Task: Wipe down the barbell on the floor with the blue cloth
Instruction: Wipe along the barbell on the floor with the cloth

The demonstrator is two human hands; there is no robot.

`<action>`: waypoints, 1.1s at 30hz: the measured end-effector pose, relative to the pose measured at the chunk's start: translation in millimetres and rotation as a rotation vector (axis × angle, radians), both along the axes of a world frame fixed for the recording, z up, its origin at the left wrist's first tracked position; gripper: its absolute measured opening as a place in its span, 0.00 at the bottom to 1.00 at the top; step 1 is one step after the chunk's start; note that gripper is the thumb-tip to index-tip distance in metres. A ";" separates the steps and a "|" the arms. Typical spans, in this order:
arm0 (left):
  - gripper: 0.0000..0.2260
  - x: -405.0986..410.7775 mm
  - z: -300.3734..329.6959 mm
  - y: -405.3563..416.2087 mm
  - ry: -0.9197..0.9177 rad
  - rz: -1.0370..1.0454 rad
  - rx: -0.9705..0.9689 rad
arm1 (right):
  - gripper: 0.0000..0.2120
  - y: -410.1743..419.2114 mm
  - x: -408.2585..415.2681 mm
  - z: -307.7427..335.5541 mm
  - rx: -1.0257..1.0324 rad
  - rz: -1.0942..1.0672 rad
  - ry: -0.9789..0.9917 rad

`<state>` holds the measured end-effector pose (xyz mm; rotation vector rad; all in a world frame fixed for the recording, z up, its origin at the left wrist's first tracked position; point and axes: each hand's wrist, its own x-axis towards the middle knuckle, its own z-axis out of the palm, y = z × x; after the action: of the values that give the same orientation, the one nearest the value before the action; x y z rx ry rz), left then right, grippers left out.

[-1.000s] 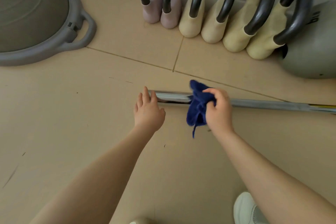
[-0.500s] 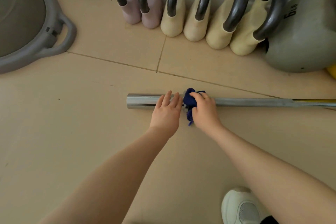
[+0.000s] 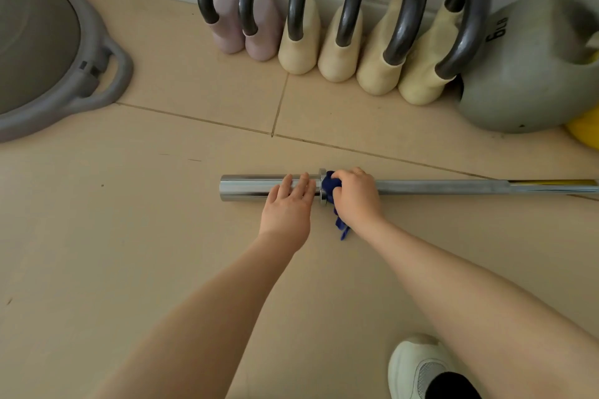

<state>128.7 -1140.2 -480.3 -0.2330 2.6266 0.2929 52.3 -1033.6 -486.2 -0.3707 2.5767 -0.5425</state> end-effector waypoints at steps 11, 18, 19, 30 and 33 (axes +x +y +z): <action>0.30 -13.9 8.4 2.6 -0.080 0.003 -0.025 | 0.09 36.0 -27.2 41.5 0.050 0.063 -0.310; 0.33 -5.8 8.6 31.9 -0.001 0.183 0.041 | 0.07 104.9 -24.8 36.1 -0.410 -0.628 -0.313; 0.33 -7.8 9.3 36.2 0.041 0.185 0.047 | 0.07 110.8 -24.6 34.4 -0.448 -0.665 -0.205; 0.23 -42.1 -2.8 43.6 0.052 0.012 -0.085 | 0.17 75.0 -9.7 -35.7 -0.127 0.307 0.257; 0.22 -42.8 -6.2 44.3 0.068 0.037 -0.053 | 0.21 68.4 -17.1 -44.2 -0.068 0.380 0.354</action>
<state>85.9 -1095.9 -486.5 -0.2949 2.7025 0.2480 35.2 -965.1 -530.5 -1.0354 2.7172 -0.4571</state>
